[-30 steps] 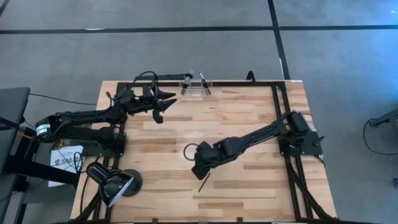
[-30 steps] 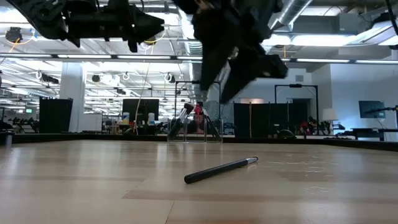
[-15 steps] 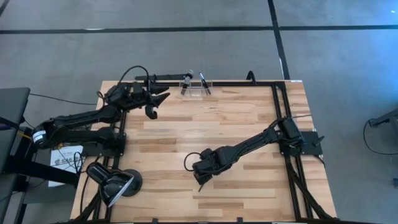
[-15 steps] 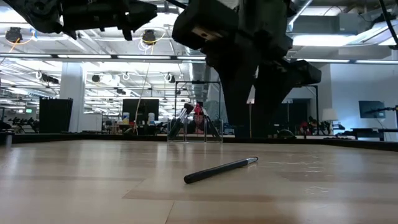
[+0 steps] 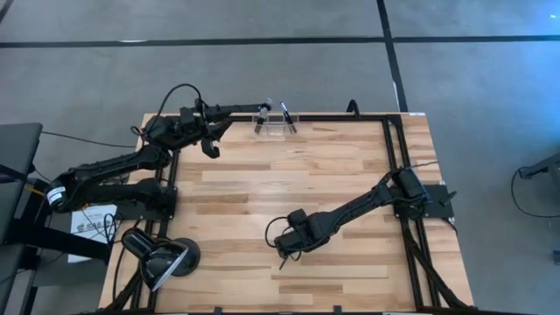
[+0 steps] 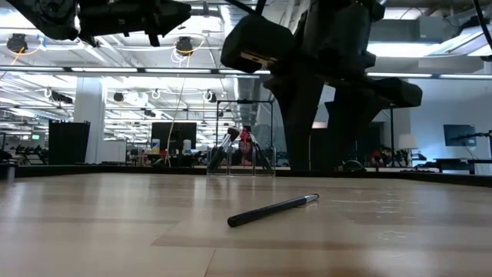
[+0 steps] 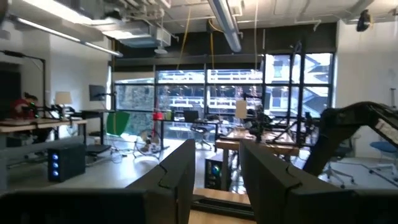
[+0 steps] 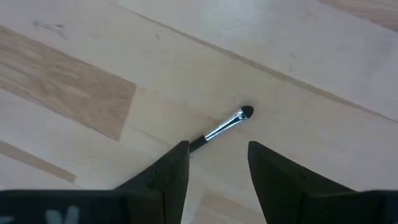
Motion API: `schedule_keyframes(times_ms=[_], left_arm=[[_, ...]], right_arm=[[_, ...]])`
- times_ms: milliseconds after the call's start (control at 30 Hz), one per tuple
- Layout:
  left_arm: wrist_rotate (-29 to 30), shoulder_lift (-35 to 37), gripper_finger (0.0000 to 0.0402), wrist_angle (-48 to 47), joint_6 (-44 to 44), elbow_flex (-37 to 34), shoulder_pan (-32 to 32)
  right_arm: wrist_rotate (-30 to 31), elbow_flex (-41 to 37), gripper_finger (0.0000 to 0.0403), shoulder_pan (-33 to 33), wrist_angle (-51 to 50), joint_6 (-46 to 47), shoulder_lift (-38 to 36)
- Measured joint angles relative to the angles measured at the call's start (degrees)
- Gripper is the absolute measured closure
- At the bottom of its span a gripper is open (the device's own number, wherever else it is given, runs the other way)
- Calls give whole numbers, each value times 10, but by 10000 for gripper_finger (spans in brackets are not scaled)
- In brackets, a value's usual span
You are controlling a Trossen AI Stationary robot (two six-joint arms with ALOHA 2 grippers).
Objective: Sort items
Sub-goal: Put the eyeshadow brush into the right section of the transparent organizer
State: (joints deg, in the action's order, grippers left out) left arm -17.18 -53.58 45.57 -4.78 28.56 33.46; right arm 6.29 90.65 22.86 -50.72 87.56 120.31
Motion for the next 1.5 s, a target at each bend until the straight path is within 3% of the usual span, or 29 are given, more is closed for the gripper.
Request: schedule_keyframes(times_ms=[500, 1167, 1500], left_arm=[[0, 0, 280, 13, 0, -1, 8], [0, 0, 280, 14, -2, -2, 7], [0, 0, 280, 15, -2, -2, 7]], right_arm=[[10, 1, 249, 12, 23, 42, 8], [-16, 3, 249, 6, 21, 9, 52], [-33, 1, 311, 11, 6, -36, 49]])
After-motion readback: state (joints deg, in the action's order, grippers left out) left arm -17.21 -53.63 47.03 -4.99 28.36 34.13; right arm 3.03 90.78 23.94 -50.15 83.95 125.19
